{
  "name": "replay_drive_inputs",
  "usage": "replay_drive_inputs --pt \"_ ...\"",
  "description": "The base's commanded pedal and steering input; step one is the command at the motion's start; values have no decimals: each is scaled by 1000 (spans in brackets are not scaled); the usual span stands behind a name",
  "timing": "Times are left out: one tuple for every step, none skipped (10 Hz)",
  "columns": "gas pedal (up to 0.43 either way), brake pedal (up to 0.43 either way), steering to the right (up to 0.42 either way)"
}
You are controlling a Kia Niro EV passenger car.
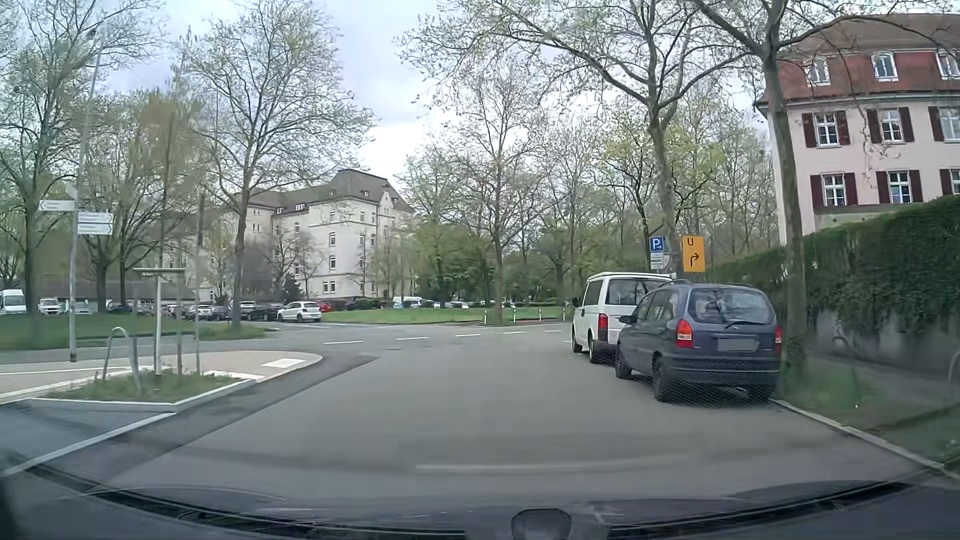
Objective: Follow the waypoints while adhering to traffic rules and regulations
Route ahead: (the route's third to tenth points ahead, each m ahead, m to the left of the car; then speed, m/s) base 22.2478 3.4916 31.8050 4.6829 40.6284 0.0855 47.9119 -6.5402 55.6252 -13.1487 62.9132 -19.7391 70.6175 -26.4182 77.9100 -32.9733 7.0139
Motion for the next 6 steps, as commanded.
replay_drive_inputs --pt "0 30 7" --pt "0 37 7" --pt "0 49 7" --pt "0 61 6" --pt "0 73 6" --pt "0 85 6"
